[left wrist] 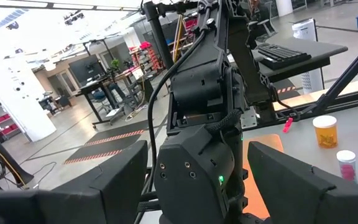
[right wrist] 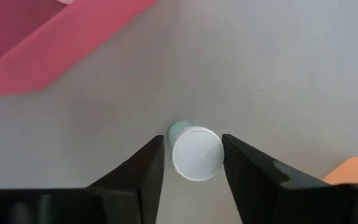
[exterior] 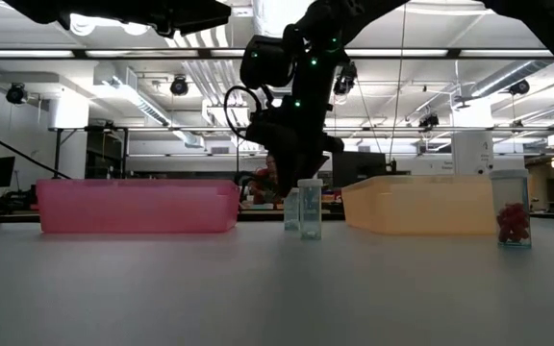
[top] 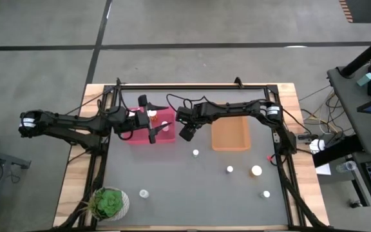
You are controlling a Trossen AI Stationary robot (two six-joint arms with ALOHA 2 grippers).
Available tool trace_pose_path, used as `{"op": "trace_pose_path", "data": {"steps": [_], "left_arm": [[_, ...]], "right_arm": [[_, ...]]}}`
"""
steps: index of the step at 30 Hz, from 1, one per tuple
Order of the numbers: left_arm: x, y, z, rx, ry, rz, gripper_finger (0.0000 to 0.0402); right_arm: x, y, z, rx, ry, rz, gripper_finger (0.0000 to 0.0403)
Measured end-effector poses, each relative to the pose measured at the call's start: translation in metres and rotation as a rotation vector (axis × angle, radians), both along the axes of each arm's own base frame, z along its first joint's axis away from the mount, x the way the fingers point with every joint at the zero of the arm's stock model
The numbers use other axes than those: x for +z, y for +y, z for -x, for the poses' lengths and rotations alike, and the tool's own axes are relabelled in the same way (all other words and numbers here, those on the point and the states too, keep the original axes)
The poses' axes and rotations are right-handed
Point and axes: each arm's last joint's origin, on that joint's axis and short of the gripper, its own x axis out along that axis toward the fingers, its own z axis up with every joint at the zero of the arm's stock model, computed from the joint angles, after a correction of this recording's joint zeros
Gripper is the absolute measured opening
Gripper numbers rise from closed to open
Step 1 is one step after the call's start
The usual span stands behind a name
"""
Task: Pick and place medicine bottles into bin by pill shape (circle, oval)
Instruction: Put the top blue pill into the orange bin
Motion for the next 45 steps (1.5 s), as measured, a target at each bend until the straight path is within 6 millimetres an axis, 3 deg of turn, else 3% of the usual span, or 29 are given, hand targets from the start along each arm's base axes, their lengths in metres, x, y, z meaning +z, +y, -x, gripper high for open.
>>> {"op": "trace_pose_path", "data": {"steps": [7,15,23,36,45], "left_arm": [[0.0,0.0,0.0,0.0,0.0,0.0,0.0262],[0.0,0.0,0.0,0.0,0.0,0.0,0.0262],[0.0,0.0,0.0,0.0,0.0,0.0,0.0262],[0.0,0.0,0.0,-0.001,-0.002,0.003,0.0262],[0.0,0.0,0.0,-0.001,-0.006,0.018,0.0262]], "right_arm": [[0.0,0.0,0.0,0.001,0.0,0.001,0.0111],[0.003,0.0,0.001,0.002,-0.003,0.001,0.0123],[0.04,0.003,0.014,0.007,-0.063,0.014,0.0117],[0.107,0.006,0.069,-0.015,-0.058,0.118,0.0116],[0.111,-0.007,0.115,-0.1,-0.066,0.116,0.0117]]}}
